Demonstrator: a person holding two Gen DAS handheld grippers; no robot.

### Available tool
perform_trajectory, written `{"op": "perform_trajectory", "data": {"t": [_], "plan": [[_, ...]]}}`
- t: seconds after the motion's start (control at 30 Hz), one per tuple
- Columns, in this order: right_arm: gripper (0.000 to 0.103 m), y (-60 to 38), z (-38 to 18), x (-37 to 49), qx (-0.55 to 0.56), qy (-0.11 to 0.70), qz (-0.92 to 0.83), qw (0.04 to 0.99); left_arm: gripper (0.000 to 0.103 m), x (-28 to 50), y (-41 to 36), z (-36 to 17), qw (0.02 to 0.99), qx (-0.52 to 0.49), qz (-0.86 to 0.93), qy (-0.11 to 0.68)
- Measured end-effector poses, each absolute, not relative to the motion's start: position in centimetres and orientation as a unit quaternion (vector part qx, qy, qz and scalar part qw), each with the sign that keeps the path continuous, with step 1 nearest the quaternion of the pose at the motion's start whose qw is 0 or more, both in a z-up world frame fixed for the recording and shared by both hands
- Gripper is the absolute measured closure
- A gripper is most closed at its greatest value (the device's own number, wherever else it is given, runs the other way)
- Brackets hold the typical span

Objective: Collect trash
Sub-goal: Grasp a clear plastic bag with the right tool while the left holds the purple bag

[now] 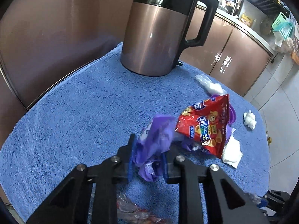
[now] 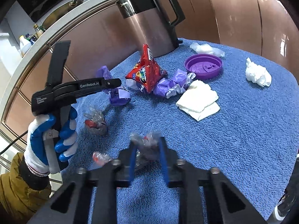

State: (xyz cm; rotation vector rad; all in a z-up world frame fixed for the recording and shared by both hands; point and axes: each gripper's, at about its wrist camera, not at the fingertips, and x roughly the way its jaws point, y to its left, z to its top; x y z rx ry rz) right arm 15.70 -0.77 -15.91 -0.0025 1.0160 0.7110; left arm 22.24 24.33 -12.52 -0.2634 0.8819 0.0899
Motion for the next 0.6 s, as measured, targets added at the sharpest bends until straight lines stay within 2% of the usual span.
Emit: {"op": "perform_trajectory", "data": {"t": [0.1,0.27,0.6], "plan": [[0.093,-0.7,-15.2,15.3,-0.009,0.466,0.336,0.818,0.083,21.6,24.7,-12.3,0.896,-0.135,0.048,0.420],[0.094,-1.6,-12.2,14.0,-0.017,0.436,0.339,0.833,0.084,20.2,25.5,-11.3,0.902,-0.135,0.051,0.407],[0.094,-4.9,-1.3,9.7,-0.059,0.350,0.315,0.880,0.086,19.2,28.8,-9.7,0.903,-0.147,0.087,0.395]]}}
